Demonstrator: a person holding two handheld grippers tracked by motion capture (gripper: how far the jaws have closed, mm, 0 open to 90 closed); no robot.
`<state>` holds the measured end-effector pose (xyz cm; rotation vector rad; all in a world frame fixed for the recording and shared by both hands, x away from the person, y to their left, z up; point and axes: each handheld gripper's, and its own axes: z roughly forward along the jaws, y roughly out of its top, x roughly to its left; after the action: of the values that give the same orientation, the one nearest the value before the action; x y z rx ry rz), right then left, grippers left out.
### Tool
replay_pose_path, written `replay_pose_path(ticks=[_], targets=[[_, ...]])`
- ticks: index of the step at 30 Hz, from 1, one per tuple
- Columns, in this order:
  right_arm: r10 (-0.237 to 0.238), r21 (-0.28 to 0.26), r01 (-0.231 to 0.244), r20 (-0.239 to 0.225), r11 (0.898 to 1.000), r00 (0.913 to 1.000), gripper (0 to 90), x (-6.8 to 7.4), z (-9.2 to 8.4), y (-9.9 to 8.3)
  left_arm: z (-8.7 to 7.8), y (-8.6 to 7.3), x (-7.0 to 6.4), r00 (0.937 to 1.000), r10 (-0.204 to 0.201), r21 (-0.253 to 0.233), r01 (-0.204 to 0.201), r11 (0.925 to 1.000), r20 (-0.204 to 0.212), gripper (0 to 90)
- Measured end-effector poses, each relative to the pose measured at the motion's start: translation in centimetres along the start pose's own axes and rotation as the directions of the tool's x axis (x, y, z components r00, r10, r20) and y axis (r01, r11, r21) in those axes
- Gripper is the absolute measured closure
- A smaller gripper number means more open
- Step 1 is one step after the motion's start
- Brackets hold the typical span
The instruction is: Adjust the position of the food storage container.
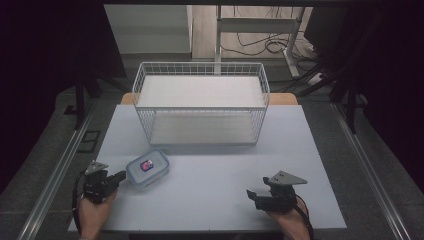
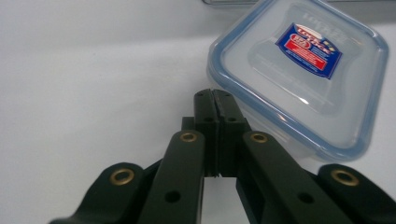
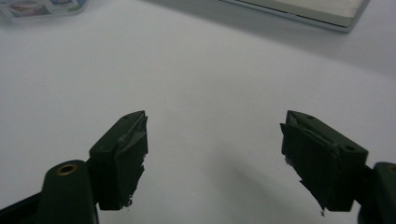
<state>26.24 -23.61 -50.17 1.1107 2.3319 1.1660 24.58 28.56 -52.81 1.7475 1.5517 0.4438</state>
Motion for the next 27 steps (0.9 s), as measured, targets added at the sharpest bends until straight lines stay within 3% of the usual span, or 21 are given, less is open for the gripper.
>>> replay_pose_path(ticks=[6, 11, 12, 13, 14, 17, 22, 24, 27], targets=[[0.002, -0.007, -0.002, -0.035, 1.0, 0.9994, 29.6, 0.1, 0.6, 1.2, 0.8, 0.6, 0.0, 1.0, -0.004, 0.014, 0.004, 0.9999, 0.003, 89.7], [0.005, -0.007, -0.006, -0.076, 1.0, 0.9971, 41.4, 0.0, 1.8, 3.0, 1.1, 0.6, -0.4, 1.0, 0.005, 0.034, -0.005, 0.9994, 0.006, 89.1], [-0.014, 0.004, 0.014, -0.078, 1.0, 0.9969, 47.5, 0.0, 2.7, 3.8, 0.5, 0.1, -0.5, 0.9999, 0.0, 0.031, 0.0, 0.9995, 0.016, 88.0], [-0.014, 0.004, 0.014, -0.078, 1.0, 0.9969, 47.5, 0.0, 2.7, 3.8, 0.5, 0.1, -0.5, 0.9999, 0.0, 0.031, 0.0, 0.9995, 0.016, 87.2], [-0.033, 0.006, 0.033, -0.087, 0.999, 0.9957, 55.2, 0.2, 3.6, 4.6, 0.0, -0.2, -0.5, 0.9998, 0.001, 0.03, -0.001, 0.9996, 0.022, 87.2], [-0.052, 0.017, 0.054, -0.101, 0.998, 0.9935, 61.4, 0.4, 4.7, 5.5, -0.1, -0.2, -0.5, 0.9997, -0.002, 0.032, 0.001, 0.9995, 0.025, 87.8], [-0.111, 0.033, 0.116, -0.113, 0.993, 0.9873, 78.1, 1.4, 7.5, 7.5, 1.1, 0.3, -1.3, 0.9994, 0.032, 0.067, -0.033, 0.9972, 0.013, 89.7], [-0.117, 0.027, 0.121, -0.124, 0.992, 0.9854, 84.1, 1.8, 9.2, 8.6, 1.7, 1.0, -1.7, 0.9984, 0.055, 0.066, -0.056, 0.9962, 0.015, 89.7], [-0.103, 0.025, 0.107, -0.133, 0.994, 0.9857, 86.6, 2.0, 10.3, 9.3, 2.2, 1.4, -1.7, 0.9977, 0.065, 0.071, -0.066, 0.9953, 0.017, 89.7]])
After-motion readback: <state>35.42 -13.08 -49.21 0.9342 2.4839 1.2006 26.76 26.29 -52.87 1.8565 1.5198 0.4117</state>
